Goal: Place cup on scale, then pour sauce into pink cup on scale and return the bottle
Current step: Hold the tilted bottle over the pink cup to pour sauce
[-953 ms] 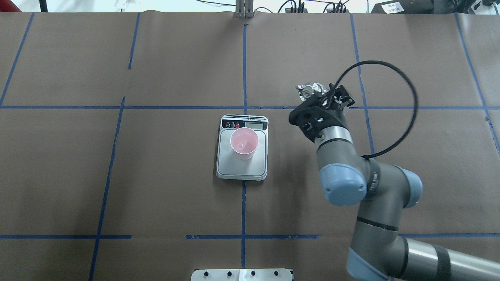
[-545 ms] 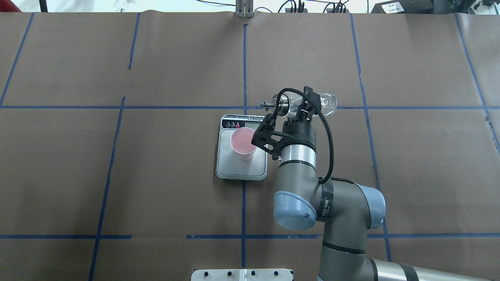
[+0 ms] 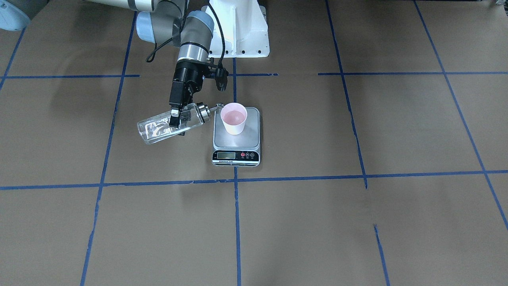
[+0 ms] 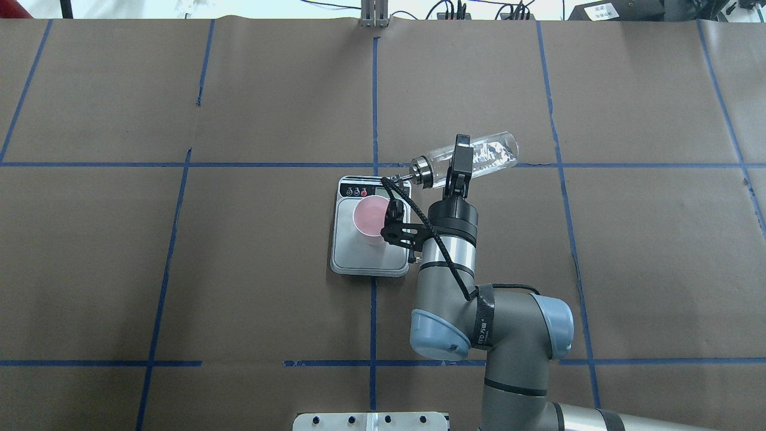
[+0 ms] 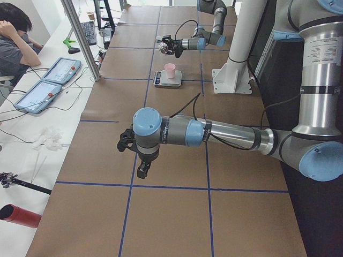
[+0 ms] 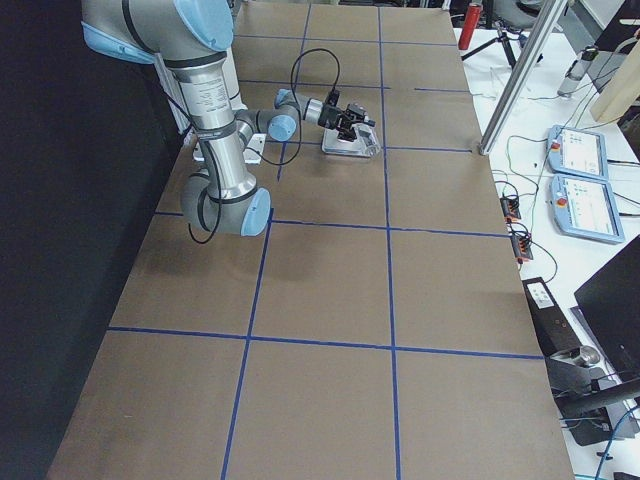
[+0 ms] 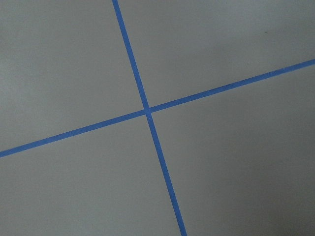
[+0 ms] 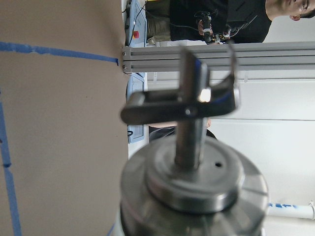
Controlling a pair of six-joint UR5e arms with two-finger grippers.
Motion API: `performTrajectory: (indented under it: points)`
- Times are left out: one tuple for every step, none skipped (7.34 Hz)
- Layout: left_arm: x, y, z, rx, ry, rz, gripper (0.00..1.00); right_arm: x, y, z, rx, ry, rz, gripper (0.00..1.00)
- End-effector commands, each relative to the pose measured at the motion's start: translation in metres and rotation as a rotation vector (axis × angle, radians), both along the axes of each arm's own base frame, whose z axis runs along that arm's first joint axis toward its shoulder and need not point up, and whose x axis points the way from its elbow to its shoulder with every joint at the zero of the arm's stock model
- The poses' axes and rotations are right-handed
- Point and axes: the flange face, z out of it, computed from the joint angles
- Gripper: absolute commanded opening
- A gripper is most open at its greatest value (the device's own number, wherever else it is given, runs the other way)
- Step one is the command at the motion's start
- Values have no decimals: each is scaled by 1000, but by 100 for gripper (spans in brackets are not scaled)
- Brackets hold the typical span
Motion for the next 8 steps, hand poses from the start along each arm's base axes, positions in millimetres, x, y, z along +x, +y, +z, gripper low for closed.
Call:
performTrajectory:
  points:
    - [0, 0, 0, -1, 0, 0, 100, 2, 0, -2, 35, 179, -1, 0]
    - [0, 0, 0, -1, 0, 0, 100, 4, -1, -3, 40, 220, -1, 0]
    - [0, 0, 0, -1, 0, 0, 100, 5, -1, -5, 56, 286, 5, 0]
    - [0, 0, 0, 1, 0, 0, 100, 6, 0, -7, 69, 320, 12, 0]
    - [0, 0, 0, 1, 0, 0, 100, 5, 4, -6, 86, 366, 20, 0]
    - [1, -1, -1, 2, 0, 2, 100, 3, 10, -9, 104, 419, 24, 0]
    - [1, -1, -1, 2, 0, 2, 100, 2, 14, -8, 118, 435, 31, 0]
    - [1, -1, -1, 2, 0, 2, 100, -2, 15, -4, 130, 454, 44, 0]
